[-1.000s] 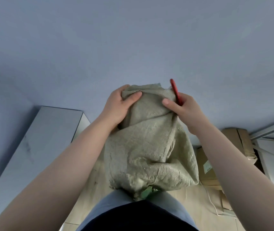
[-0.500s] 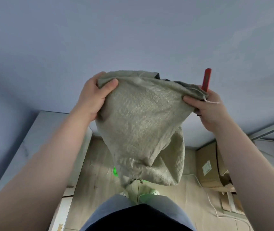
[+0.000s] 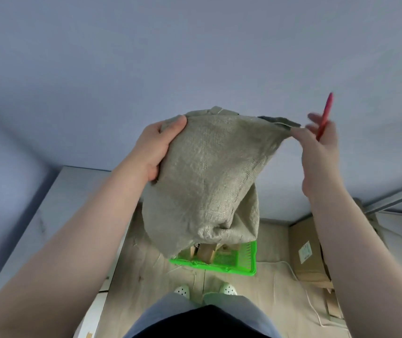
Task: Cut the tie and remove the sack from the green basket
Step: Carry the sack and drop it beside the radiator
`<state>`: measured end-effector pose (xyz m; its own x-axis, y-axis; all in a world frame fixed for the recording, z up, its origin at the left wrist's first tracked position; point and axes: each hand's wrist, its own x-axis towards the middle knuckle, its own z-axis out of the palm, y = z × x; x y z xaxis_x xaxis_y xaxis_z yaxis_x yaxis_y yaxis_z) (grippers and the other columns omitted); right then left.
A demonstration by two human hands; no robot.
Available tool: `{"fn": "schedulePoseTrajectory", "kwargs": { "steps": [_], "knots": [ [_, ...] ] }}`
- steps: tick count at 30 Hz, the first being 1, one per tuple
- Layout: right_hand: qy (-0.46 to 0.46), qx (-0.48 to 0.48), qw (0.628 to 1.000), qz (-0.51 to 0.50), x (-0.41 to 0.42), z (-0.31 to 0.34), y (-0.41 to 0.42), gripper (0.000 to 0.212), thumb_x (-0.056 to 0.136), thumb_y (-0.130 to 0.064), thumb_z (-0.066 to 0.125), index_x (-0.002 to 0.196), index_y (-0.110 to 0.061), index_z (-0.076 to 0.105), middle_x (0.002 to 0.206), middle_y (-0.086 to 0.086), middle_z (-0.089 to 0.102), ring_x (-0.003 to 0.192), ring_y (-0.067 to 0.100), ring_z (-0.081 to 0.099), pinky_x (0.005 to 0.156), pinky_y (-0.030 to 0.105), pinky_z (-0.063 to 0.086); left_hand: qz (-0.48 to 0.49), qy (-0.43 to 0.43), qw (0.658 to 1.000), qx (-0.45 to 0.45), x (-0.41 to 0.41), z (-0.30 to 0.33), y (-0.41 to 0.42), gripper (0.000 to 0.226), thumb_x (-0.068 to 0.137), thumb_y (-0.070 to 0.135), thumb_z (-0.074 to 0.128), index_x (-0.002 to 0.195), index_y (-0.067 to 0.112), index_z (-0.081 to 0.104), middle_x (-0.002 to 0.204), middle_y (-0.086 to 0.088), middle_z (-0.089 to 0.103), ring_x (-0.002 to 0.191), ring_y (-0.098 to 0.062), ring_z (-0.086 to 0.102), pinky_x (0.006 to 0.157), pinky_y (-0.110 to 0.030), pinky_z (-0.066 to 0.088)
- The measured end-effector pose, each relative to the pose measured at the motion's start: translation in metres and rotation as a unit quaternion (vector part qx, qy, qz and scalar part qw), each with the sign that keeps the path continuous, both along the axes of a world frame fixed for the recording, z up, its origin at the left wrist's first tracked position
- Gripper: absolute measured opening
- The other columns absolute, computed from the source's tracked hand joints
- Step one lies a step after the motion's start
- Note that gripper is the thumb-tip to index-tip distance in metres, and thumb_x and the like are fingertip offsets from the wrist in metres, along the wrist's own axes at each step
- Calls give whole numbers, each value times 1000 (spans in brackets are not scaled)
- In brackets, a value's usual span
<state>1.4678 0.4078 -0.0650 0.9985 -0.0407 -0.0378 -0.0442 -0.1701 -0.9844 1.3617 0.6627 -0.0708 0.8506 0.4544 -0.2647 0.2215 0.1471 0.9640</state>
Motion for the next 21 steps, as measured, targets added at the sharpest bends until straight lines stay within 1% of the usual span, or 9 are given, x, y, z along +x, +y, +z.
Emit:
{"fn": "schedulePoseTrajectory", "kwargs": {
  "steps": [3,5,6,8,10,15,18,20,21],
  "knots": [
    [-241,-102,940,220,-23,28,20,84,73,-46,77,141,-26,33,140,-27,42,130,5,44,107,27,35,-14,1,999,33,3,0,-4,22,88,41,66,94,21,72,89,0,77,87,-14,73,81,-32,55],
    [-227,-174,880,378,-27,33,42,99,65,-61,78,144,-29,28,143,-32,41,137,7,41,115,39,29,-93,-14,995,40,4,8,-11,23,89,40,63,94,20,73,89,-2,77,87,-16,73,80,-31,56],
    [-187,-214,865,414,-26,33,50,97,62,-66,78,142,-31,36,138,-28,51,131,10,47,112,40,35,-139,-23,990,31,5,12,-16,25,86,42,63,93,20,73,88,-2,76,85,-17,73,77,-30,57],
    [-84,-232,872,422,-21,30,59,69,61,-59,82,120,-26,63,110,-11,72,102,7,66,92,32,51,-168,-30,985,25,11,15,-19,34,77,47,62,92,18,72,88,-3,75,83,-16,71,75,-30,57],
    [-6,-202,899,389,-18,22,56,42,67,-45,84,95,-16,74,88,-2,76,80,8,71,74,28,56,-124,-18,991,47,17,9,-15,38,79,52,65,92,17,70,93,-5,72,88,-19,68,80,-34,55],
    [119,-35,960,253,-11,1,40,33,71,-32,83,92,-9,73,82,3,77,77,19,74,66,31,59,70,21,974,216,0,-25,11,41,91,54,54,109,17,58,112,5,59,105,-12,56,92,-29,43],
    [178,113,950,230,-2,3,29,49,70,-40,80,103,-6,70,100,11,76,90,25,74,73,35,58,89,157,977,113,-30,-70,18,74,82,74,48,135,23,44,144,2,42,125,-13,42,103,-31,31],
    [208,219,913,273,-2,3,23,67,67,-50,77,118,-8,66,117,14,70,108,29,68,83,40,57,54,231,970,-49,-45,-96,14,103,67,91,43,145,25,35,151,2,38,137,-21,39,114,-41,26],
    [230,252,891,299,-2,-1,20,72,71,-54,72,126,-9,62,124,14,67,114,30,64,88,42,55,11,232,961,-151,-49,-103,9,108,61,96,41,143,25,42,145,0,48,131,-24,49,112,-45,33]
  ]
}}
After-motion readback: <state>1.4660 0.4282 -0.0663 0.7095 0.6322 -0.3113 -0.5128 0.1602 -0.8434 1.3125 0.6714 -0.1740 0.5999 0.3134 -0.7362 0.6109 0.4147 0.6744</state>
